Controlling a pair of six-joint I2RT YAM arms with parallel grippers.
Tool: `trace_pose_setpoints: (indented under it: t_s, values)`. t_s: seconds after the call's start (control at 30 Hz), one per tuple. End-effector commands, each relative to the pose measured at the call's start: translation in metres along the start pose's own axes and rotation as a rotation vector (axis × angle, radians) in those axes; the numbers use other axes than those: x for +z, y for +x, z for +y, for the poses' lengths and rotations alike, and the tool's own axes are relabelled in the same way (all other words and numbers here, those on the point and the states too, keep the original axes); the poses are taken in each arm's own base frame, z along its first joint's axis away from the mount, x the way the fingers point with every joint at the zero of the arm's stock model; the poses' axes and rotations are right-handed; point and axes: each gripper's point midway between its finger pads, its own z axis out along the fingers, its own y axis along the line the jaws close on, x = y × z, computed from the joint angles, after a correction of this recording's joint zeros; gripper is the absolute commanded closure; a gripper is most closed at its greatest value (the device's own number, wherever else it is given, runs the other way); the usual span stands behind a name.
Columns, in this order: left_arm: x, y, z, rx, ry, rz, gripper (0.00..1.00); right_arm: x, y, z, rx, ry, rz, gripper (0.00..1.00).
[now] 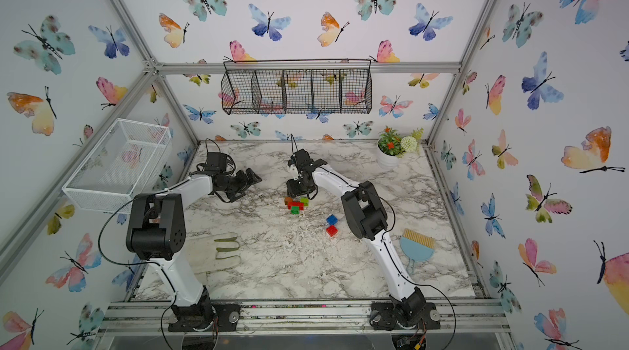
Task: Assemble the letter v with lego
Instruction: Move the lego brick at the center of the board, then adjust the lego brick at the center of the board.
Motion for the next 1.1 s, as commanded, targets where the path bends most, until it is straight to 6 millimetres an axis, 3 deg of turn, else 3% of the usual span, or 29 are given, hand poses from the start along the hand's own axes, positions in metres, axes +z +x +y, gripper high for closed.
trace_pose_setpoints:
  t_s: [0.0, 0.2, 0.37, 0.47, 0.57, 0.73, 0.9, 1.07]
  values:
    - [0.001, 0.005, -0.006, 0.001, 0.054, 0.021, 0.01, -0.006, 0.033, 0.008, 0.052, -0.02, 0.101, 0.48]
    - [-0.001, 0.007, -0.006, 0.009, 0.054, 0.02, 0.01, -0.022, 0.034, 0.017, 0.031, -0.036, 0.108, 0.48]
    - [-0.004, 0.007, -0.009, 0.018, 0.063, 0.019, 0.01, -0.062, -0.006, 0.021, -0.021, 0.028, -0.014, 0.42]
    - [-0.008, 0.007, -0.012, 0.042, 0.061, 0.003, 0.02, -0.088, -0.014, 0.015, -0.066, 0.096, -0.06, 0.37]
    - [-0.011, 0.007, -0.017, 0.073, 0.061, -0.006, 0.02, -0.107, 0.001, 0.0, -0.057, 0.123, -0.061, 0.27]
    - [-0.01, 0.016, -0.028, 0.108, 0.071, 0.01, 0.02, -0.117, 0.053, -0.038, 0.069, 0.129, -0.02, 0.26]
    - [-0.009, 0.016, -0.043, 0.164, 0.035, -0.012, 0.02, -0.112, 0.1, -0.039, 0.138, 0.085, 0.045, 0.27]
    - [-0.005, 0.021, -0.052, 0.17, 0.051, 0.006, 0.02, -0.107, 0.125, -0.039, 0.206, 0.063, 0.06, 0.28]
